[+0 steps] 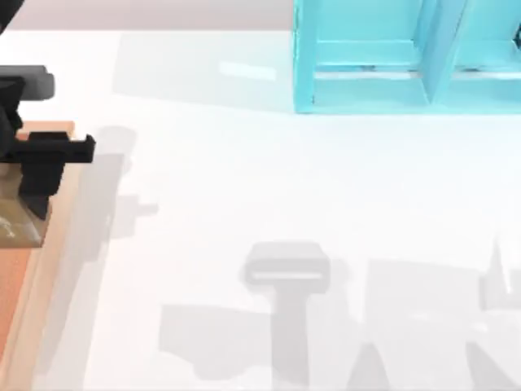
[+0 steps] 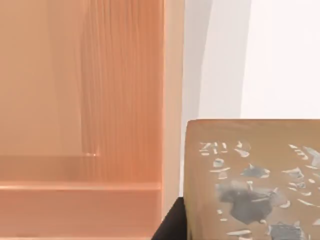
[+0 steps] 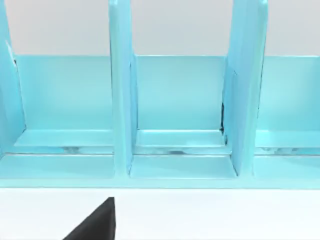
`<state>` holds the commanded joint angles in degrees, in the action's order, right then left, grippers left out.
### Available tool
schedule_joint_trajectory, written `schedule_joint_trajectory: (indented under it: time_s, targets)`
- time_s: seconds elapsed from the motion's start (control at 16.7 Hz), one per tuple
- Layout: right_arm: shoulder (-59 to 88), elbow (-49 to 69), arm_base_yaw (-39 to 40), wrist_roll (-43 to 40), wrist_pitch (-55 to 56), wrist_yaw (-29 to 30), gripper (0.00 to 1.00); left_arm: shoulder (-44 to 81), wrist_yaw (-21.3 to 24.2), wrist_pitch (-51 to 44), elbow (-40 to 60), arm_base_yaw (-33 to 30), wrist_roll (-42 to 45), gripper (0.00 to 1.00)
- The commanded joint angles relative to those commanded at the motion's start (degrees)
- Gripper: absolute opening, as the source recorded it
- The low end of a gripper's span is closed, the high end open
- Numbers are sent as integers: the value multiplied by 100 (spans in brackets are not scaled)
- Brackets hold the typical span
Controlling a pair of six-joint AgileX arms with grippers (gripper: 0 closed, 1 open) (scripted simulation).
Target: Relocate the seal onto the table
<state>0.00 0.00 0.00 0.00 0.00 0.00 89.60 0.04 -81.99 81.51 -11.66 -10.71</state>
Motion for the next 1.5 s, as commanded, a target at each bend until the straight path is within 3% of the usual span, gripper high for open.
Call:
schedule_joint_trajectory:
  time_s: [0.24, 0.9, 1.26, 1.5]
  targets:
    - [0, 0, 0, 0, 0, 0, 100, 653, 2, 91, 609, -392, -413, 0]
    - [0, 0, 0, 0, 0, 0, 100, 4261, 14, 792, 3448, -2422, -2360, 0]
    - [0, 0, 0, 0, 0, 0, 100, 4371, 19, 840, 3523, -2486, -2428, 0]
    - [0, 0, 0, 0, 0, 0, 100, 4396, 17, 1406, 3063, -2486, -2415, 0]
